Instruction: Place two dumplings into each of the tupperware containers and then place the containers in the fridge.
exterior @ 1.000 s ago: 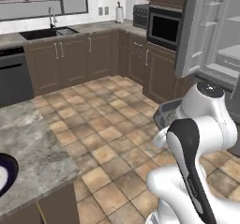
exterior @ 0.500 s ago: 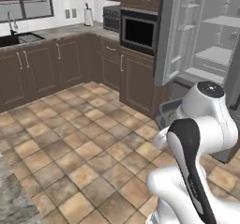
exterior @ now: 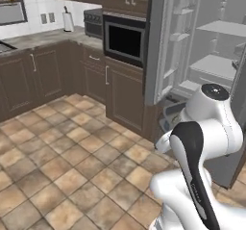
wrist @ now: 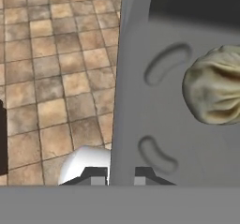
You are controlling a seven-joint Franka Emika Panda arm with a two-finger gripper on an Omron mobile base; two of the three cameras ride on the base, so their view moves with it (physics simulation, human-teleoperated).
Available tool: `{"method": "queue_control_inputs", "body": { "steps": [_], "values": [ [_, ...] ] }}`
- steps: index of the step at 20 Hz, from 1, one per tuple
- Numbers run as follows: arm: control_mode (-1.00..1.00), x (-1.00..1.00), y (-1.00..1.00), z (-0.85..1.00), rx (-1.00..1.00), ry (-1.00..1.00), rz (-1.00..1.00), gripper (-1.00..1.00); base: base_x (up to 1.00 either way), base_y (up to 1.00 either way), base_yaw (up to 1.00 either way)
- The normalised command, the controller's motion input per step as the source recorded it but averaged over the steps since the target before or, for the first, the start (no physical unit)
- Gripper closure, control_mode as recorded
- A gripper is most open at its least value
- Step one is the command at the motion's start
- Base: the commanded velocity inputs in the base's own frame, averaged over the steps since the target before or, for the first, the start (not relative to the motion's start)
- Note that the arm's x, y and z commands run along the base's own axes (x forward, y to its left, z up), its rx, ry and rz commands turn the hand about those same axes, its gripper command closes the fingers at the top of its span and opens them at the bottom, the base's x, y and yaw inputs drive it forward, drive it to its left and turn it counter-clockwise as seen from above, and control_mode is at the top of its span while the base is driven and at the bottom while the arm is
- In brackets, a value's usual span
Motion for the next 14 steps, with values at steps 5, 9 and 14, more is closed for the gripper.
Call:
{"method": "queue_control_inputs", "body": {
  "steps": [5, 9, 14],
  "values": [
    [1.0, 0.0, 0.0, 0.0, 0.0, 0.0, 0.0, 1.0, 0.87, -0.4, -0.09],
    [1.0, 0.0, 0.0, 0.0, 0.0, 0.0, 0.0, 1.0, 0.86, -0.09, -0.05],
    [1.0, 0.0, 0.0, 0.0, 0.0, 0.0, 0.0, 1.0, 0.76, 0.0, -0.15]
  ]
}}
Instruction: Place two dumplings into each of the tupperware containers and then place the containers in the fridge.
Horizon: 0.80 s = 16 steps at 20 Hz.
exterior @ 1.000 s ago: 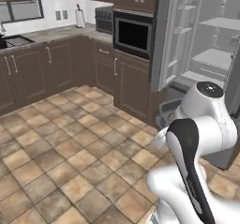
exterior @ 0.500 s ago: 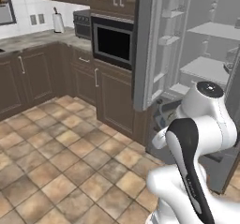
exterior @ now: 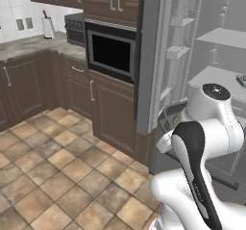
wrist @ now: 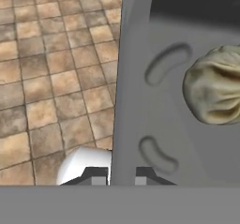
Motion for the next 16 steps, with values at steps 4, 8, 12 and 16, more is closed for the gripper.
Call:
{"method": "queue_control_inputs", "body": {
  "steps": [4, 8, 12, 16],
  "values": [
    [1.0, 0.0, 0.0, 0.0, 0.0, 0.0, 0.0, 1.0, 0.26, 0.0, -0.34],
    [1.0, 0.0, 0.0, 0.0, 0.0, 0.0, 0.0, 1.0, 0.18, 0.0, -0.39],
    [1.0, 0.0, 0.0, 0.0, 0.0, 0.0, 0.0, 1.0, 0.55, 0.0, -0.31],
    [1.0, 0.0, 0.0, 0.0, 0.0, 0.0, 0.0, 1.0, 0.75, 0.0, -0.23]
  ]
}}
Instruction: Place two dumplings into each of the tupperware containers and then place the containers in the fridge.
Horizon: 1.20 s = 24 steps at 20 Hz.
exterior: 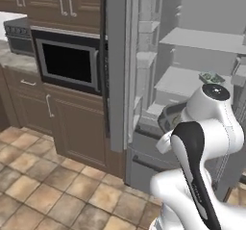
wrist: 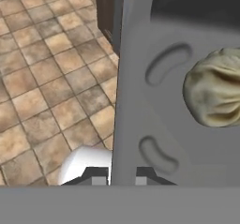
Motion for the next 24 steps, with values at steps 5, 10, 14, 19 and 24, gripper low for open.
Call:
{"method": "queue_control_inputs", "body": {
  "steps": [5, 10, 14, 19, 24],
  "values": [
    [1.0, 0.0, 0.0, 0.0, 0.0, 0.0, 0.0, 1.0, 0.62, 0.0, -0.29],
    [1.0, 0.0, 0.0, 0.0, 0.0, 0.0, 0.0, 1.0, 0.45, 0.03, -0.36],
    [1.0, 0.0, 0.0, 0.0, 0.0, 0.0, 0.0, 1.0, 0.63, 0.28, -0.24],
    [1.0, 0.0, 0.0, 0.0, 0.0, 0.0, 0.0, 1.0, 0.56, 0.23, -0.23],
    [1.0, 0.0, 0.0, 0.0, 0.0, 0.0, 0.0, 1.0, 0.18, -0.06, -0.38]
  ]
}}
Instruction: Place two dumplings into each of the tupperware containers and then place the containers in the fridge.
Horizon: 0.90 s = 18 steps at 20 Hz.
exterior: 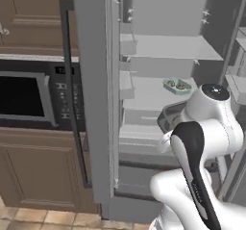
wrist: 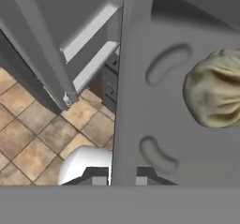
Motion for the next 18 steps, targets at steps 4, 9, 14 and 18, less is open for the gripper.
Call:
{"method": "queue_control_inputs", "body": {
  "steps": [4, 9, 14, 18],
  "values": [
    [1.0, 0.0, 0.0, 0.0, 0.0, 0.0, 0.0, 1.0, 0.52, 0.0, -0.26],
    [1.0, 0.0, 0.0, 0.0, 0.0, 0.0, 0.0, 1.0, 0.42, 0.0, -0.31],
    [1.0, 0.0, 0.0, 0.0, 0.0, 0.0, 0.0, 1.0, 0.36, 0.09, -0.37],
    [1.0, 0.0, 0.0, 0.0, 0.0, 0.0, 0.0, 1.0, 0.43, 0.25, -0.32]
  ]
}}
